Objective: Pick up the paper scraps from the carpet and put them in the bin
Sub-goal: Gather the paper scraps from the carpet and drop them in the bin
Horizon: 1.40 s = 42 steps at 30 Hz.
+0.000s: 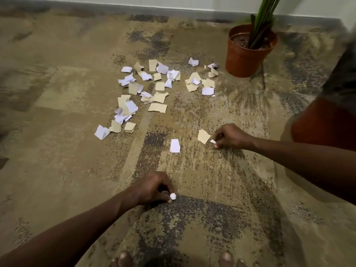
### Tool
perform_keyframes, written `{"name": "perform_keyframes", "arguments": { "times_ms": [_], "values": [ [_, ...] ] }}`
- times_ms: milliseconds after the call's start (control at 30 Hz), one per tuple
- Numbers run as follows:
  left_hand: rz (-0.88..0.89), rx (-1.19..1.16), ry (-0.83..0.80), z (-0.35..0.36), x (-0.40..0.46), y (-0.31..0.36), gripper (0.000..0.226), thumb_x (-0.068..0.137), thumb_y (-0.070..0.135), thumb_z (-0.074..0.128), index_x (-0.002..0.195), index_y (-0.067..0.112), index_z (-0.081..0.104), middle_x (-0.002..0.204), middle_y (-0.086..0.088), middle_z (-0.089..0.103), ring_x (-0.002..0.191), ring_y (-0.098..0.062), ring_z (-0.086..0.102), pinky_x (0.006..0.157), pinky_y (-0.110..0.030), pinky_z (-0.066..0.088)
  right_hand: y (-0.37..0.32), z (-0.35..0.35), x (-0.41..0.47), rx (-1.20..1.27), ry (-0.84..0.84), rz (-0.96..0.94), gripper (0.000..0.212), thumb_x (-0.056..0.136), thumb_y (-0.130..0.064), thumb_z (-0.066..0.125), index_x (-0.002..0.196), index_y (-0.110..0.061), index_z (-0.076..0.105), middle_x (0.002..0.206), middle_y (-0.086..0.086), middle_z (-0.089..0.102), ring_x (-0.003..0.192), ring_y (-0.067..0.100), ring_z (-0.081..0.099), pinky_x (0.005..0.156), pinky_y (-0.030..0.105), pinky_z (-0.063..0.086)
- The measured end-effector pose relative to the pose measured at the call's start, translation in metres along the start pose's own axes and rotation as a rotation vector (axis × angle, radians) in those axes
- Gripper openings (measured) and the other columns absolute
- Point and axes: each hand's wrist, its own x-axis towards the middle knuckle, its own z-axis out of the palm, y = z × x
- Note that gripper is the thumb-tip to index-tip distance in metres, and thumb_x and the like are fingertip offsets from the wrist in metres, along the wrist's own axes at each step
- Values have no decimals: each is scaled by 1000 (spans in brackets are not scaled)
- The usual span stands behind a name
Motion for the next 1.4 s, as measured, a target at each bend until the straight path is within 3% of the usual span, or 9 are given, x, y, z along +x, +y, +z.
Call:
{"name": "perform_keyframes", "arguments": {
  "times_ms": [400,500,600,667,800,967,1133,1300,1400],
  "values": [
    [-112,-26,321,-5,40,-2,22,76,25,75,65,31,56,93,15,58,84,-1,59,69,-18,55,-7,12,10,-71,151,-61,14,84,-5,68,71,-11,66,80,3,68,70,17,66,63,26,58],
    [-178,48,486,-20,62,-2,24,80,29,73,66,28,54,118,10,55,102,-4,54,76,-7,44,-20,7,16,-104,174,-195,10,84,-8,68,75,-11,65,108,7,63,98,20,62,83,29,57],
    [-228,177,438,-39,82,-2,23,82,32,71,69,17,60,143,-7,49,122,-23,51,100,-37,49,-31,14,24,-155,86,-196,6,83,-7,67,79,-10,69,144,12,51,131,26,49,109,42,44],
    [-247,200,372,-42,89,1,22,82,31,71,68,19,59,138,-9,52,113,-26,56,95,-42,51,-34,25,29,-152,121,-177,10,83,-1,63,76,-7,66,127,18,62,116,29,60,101,41,50],
    [-276,145,454,-24,91,1,22,85,20,67,70,24,52,110,-3,60,76,-7,53,56,-9,40,-40,33,38,-74,222,-157,33,83,7,55,55,-9,48,80,11,60,63,15,57,54,9,46],
    [-437,-87,496,-35,99,-3,29,78,12,73,57,24,58,65,9,61,56,-5,56,40,-8,36,-50,26,57,-16,175,22,17,78,5,66,61,4,62,59,10,57,53,20,59,49,41,55],
    [-621,-412,770,-68,88,-36,18,77,15,79,64,22,69,69,8,69,60,-4,64,46,-5,44,-73,6,80,36,127,234,20,74,-13,82,85,2,74,87,14,73,84,25,71,69,33,58],
    [-601,-269,930,-117,79,-70,15,76,16,77,66,24,70,68,12,69,63,0,62,64,-21,54,-127,6,122,331,158,174,22,82,-10,75,99,3,72,101,14,72,97,27,69,84,38,58],
    [-384,22,1018,-128,65,-92,34,69,24,86,96,10,72,98,-5,71,95,-24,67,91,-37,50,-152,10,155,413,145,33,13,82,-8,74,94,-2,74,98,12,73,94,26,70,87,43,58]
  ]
}}
